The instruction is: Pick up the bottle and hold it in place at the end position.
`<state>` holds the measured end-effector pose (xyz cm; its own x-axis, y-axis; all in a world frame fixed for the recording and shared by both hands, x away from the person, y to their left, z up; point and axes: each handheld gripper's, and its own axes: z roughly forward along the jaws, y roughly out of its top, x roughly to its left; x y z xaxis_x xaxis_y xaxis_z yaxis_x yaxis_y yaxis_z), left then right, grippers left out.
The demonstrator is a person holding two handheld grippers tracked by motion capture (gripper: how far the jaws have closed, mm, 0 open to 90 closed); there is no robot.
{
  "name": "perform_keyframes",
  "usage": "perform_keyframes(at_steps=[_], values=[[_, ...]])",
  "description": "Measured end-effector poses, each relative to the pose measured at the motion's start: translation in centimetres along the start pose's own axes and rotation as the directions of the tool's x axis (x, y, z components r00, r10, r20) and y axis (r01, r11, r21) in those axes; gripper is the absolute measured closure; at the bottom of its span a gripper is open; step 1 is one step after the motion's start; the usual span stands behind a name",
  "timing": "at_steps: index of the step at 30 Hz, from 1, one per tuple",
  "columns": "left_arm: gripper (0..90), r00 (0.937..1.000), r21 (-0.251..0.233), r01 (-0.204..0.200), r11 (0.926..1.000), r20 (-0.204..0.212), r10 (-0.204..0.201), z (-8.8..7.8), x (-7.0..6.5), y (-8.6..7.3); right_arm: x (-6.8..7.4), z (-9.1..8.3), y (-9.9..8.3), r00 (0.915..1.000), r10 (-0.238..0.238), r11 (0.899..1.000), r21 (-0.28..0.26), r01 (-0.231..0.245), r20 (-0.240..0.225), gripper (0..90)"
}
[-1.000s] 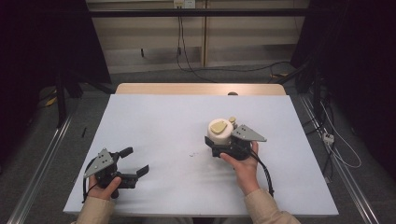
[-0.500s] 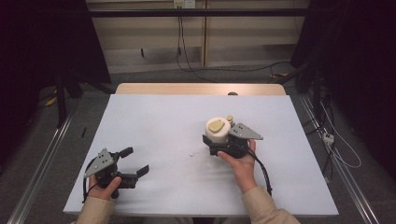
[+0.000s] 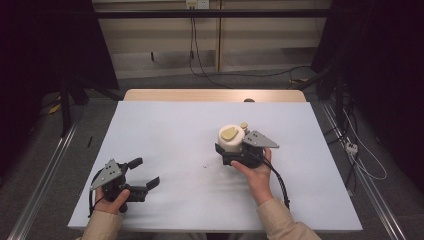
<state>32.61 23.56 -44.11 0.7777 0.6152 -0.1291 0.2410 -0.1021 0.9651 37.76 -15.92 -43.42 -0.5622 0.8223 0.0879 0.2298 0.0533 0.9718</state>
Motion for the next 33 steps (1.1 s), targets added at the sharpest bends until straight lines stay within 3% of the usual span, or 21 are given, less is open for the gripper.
perform_keyframes(at_steps=[33], values=[[3.7, 1.0, 0.002, -0.003, 1.0, 0.001, 0.003, 0.0, 0.1, 0.0, 0.4, 1.6, 0.2, 0.9999, 0.007, 1.0, -0.008, -0.007, -0.01, 6.8]])
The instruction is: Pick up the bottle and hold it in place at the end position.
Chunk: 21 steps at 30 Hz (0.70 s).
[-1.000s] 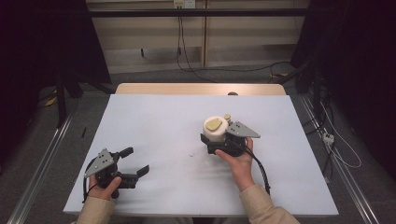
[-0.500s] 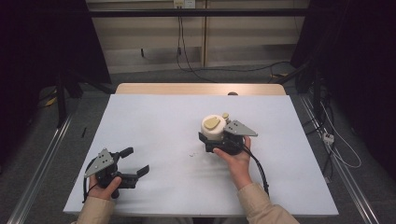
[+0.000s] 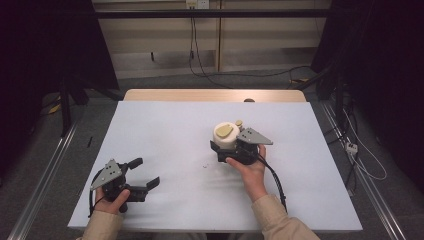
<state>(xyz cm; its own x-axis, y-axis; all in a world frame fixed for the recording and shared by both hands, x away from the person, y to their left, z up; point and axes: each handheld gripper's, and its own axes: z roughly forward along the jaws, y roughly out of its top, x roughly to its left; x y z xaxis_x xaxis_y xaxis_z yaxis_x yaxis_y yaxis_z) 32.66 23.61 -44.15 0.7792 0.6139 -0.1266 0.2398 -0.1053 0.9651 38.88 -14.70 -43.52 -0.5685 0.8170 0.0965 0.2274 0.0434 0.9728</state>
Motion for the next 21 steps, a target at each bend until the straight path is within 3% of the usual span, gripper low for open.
perform_keyframes(at_steps=[21], values=[[3.6, 1.0, 0.0, 0.006, 1.0, 0.001, -0.006, 0.05, -0.01, -0.11, -0.11, 0.81, 0.14, 1.0, -0.003, 1.0, 0.006, 0.003, -0.005, 6.8]])
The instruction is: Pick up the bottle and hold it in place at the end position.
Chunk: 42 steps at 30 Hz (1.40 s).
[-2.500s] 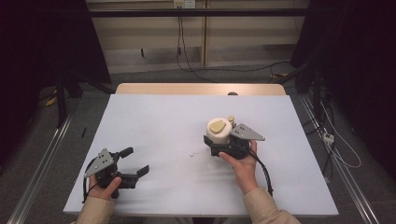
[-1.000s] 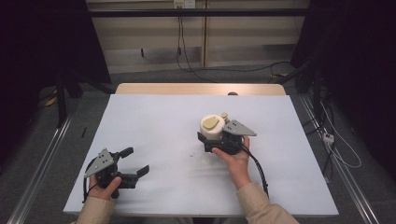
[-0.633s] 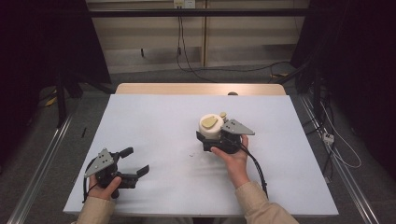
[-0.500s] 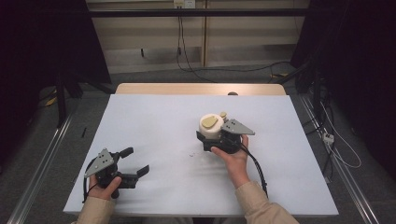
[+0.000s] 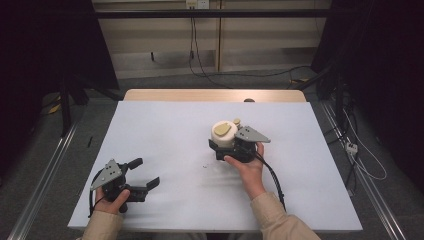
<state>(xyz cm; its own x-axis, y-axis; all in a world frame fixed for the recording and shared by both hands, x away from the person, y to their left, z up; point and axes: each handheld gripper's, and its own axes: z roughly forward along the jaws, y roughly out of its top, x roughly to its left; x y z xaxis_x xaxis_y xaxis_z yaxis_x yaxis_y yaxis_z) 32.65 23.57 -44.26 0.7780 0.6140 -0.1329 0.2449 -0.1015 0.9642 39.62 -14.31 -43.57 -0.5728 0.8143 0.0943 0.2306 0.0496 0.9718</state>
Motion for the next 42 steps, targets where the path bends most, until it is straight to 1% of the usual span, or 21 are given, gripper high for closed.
perform_keyframes(at_steps=[11, 19, 34, 42], values=[[3.7, 1.0, -0.001, 0.004, 1.0, -0.002, -0.004, -0.1, 0.0, 0.0, 0.0, 0.7, 0.2, 0.9999, -0.009, 1.0, 0.002, 0.009, -0.004, 6.8], [3.7, 1.0, 0.002, 0.003, 1.0, -0.002, -0.003, 0.0, 0.0, 0.0, -0.1, 1.1, 0.4, 1.0, -0.005, 1.0, -0.002, 0.004, -0.008, 6.7], [3.6, 1.0, 0.002, 0.004, 1.0, -0.003, -0.004, 0.0, 0.1, -0.1, -0.2, 1.8, 0.3, 1.0, 0.005, 1.0, -0.004, -0.005, -0.001, 6.8], [3.7, 0.9999, 0.0, 0.011, 0.9999, -0.002, -0.011, 0.0, 0.1, -0.1, -0.2, 2.3, 0.6, 0.9999, 0.006, 1.0, -0.01, -0.006, -0.008, 6.8]])
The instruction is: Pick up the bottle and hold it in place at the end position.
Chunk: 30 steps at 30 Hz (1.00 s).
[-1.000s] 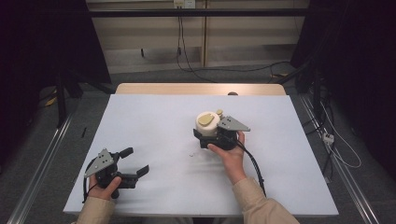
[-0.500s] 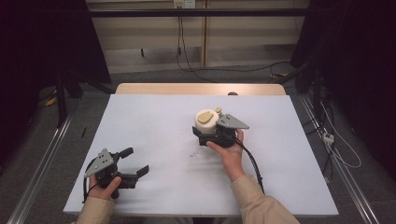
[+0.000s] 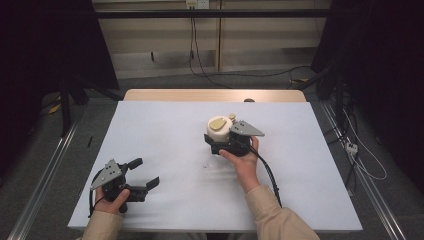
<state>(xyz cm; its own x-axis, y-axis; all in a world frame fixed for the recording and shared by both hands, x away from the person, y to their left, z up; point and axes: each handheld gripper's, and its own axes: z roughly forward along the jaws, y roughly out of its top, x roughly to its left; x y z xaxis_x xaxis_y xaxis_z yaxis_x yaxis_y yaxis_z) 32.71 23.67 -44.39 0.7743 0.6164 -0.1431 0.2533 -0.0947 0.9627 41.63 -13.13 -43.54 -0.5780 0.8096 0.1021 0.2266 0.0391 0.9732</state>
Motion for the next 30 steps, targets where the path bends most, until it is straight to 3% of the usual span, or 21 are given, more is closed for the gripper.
perform_keyframes(at_steps=[30], values=[[3.8, 1.0, 0.011, -0.001, 0.9999, 0.003, 0.001, 0.1, 0.0, -0.2, -0.4, 1.3, -0.1, 1.0, 0.003, 1.0, 0.009, -0.003, -0.001, 6.8]])
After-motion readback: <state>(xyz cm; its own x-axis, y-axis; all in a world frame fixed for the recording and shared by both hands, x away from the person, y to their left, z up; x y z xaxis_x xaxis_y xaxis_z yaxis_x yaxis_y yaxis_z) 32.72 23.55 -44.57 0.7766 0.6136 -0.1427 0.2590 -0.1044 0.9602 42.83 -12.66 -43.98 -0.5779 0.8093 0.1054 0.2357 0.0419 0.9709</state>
